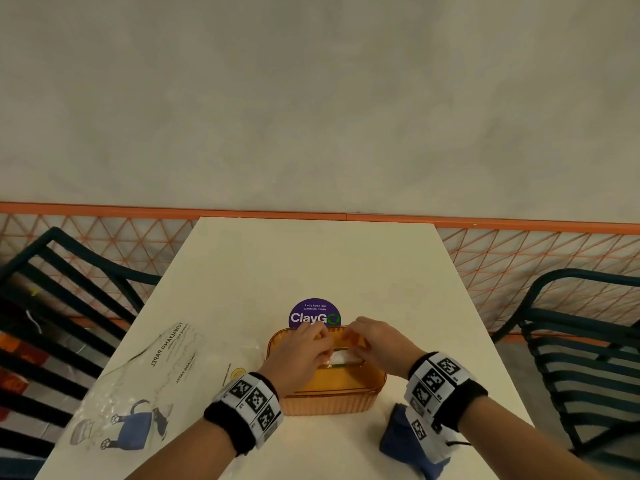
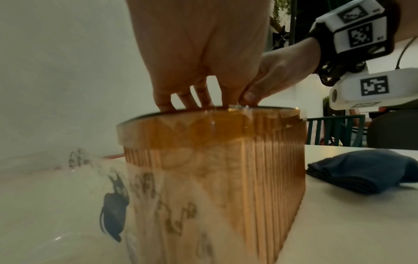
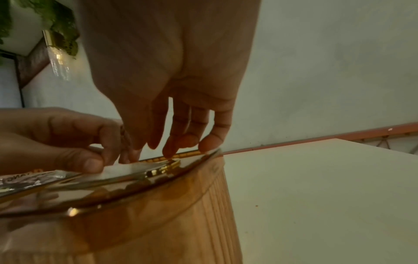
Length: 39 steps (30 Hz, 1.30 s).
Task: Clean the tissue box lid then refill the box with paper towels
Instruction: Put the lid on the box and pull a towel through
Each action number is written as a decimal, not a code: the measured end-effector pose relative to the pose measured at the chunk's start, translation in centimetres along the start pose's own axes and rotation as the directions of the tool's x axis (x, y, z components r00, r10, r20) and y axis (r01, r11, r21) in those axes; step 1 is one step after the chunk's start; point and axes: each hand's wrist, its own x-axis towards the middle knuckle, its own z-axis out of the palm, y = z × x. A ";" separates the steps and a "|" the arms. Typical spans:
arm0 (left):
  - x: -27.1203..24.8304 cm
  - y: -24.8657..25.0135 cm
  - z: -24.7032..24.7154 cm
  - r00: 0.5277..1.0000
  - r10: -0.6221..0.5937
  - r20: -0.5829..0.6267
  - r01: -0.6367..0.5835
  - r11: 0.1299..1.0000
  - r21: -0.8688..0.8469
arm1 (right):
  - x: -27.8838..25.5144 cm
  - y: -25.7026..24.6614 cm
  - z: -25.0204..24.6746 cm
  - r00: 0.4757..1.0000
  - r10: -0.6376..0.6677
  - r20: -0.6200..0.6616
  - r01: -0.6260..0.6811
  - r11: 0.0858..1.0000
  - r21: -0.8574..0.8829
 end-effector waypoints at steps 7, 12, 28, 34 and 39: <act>-1.1 1.1 0.3 1.000 0.014 -0.021 -0.012 0.996 0.089 | 0.0 -0.8 1.0 0.999 -0.048 0.017 0.050 0.992 -0.119; -0.3 0.7 -0.7 0.990 -0.103 0.099 0.102 0.995 0.017 | -0.3 -1.2 0.5 0.997 -0.061 0.057 0.070 0.982 -0.175; 0.7 -1.6 -4.0 0.861 -0.268 0.432 0.226 0.963 0.148 | -0.5 -1.4 -1.2 0.985 0.083 0.153 -0.047 0.974 -0.222; -0.1 -1.8 -5.1 0.949 -0.201 0.243 0.194 0.980 0.055 | -0.6 -0.9 -1.2 0.991 0.116 0.063 -0.111 0.991 -0.069; -1.1 -2.2 -5.1 0.903 -0.217 0.370 0.194 0.976 0.099 | -1.4 0.0 -0.4 0.991 0.122 0.052 -0.122 0.992 -0.002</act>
